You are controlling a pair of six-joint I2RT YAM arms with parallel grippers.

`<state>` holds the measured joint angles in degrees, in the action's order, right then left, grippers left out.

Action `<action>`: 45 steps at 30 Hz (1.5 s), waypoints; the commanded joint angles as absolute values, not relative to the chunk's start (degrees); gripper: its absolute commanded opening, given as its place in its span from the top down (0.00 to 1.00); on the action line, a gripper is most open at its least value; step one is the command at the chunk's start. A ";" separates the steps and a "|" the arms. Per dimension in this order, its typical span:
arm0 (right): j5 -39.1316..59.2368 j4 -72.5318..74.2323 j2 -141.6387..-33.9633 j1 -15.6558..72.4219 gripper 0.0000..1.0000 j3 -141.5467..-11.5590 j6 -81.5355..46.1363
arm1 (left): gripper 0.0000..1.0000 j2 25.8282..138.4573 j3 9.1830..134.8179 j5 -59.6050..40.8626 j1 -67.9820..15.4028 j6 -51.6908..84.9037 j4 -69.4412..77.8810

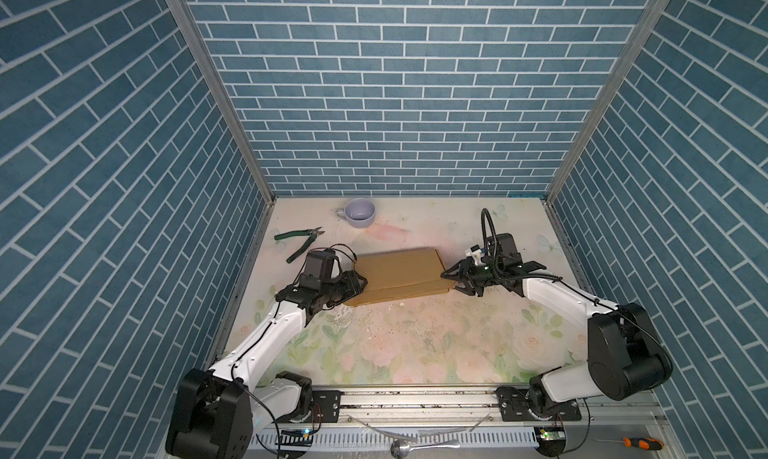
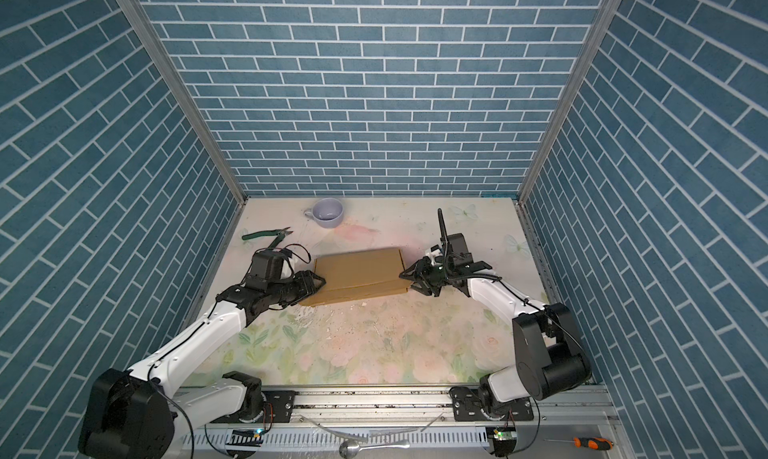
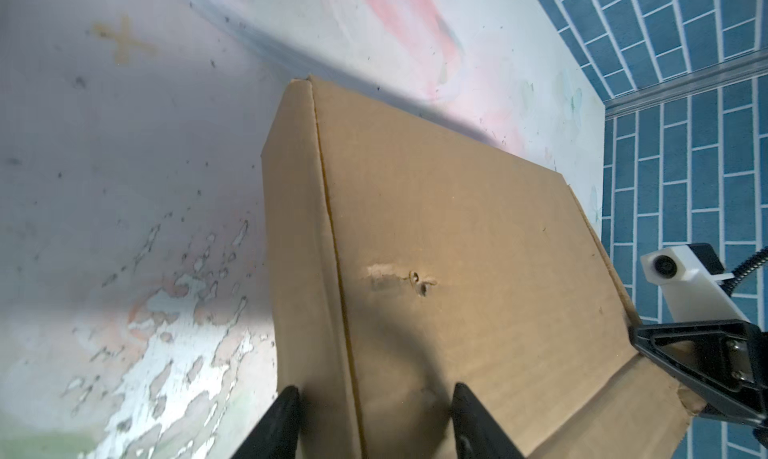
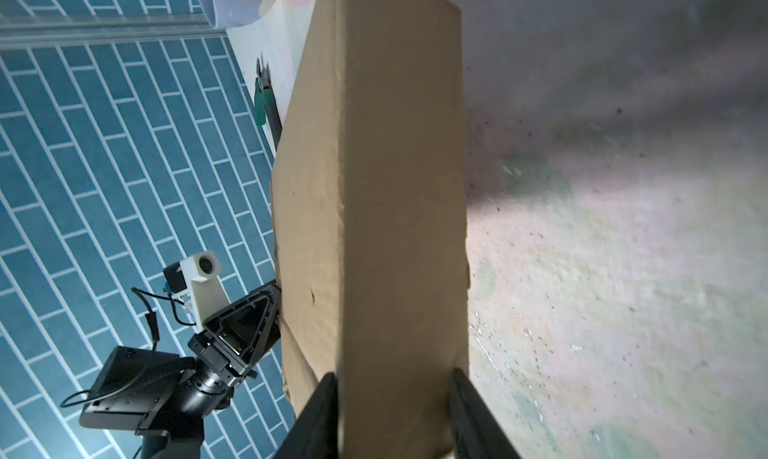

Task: Fold the paper box
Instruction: 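Lift the box with both grippers and tilt it onto its long edge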

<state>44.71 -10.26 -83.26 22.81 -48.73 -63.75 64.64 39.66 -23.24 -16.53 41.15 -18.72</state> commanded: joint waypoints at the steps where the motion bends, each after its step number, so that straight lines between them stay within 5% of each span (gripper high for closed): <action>1: 53.80 -6.38 -80.65 25.64 0.60 -48.50 -77.61 | 0.43 64.62 45.86 -37.05 -18.36 43.01 -21.67; 10: 57.16 -19.22 -75.09 25.66 0.65 -50.59 -86.21 | 0.40 68.47 53.43 -40.49 -17.52 43.16 -30.67; 23: 58.44 -16.68 -73.93 25.24 0.72 -50.27 -103.35 | 0.40 73.70 57.13 -45.40 -16.06 51.09 -37.22; 45: 61.54 -19.07 -87.26 18.16 0.68 -58.66 -98.46 | 0.24 84.26 61.57 -44.92 -14.96 57.94 -30.06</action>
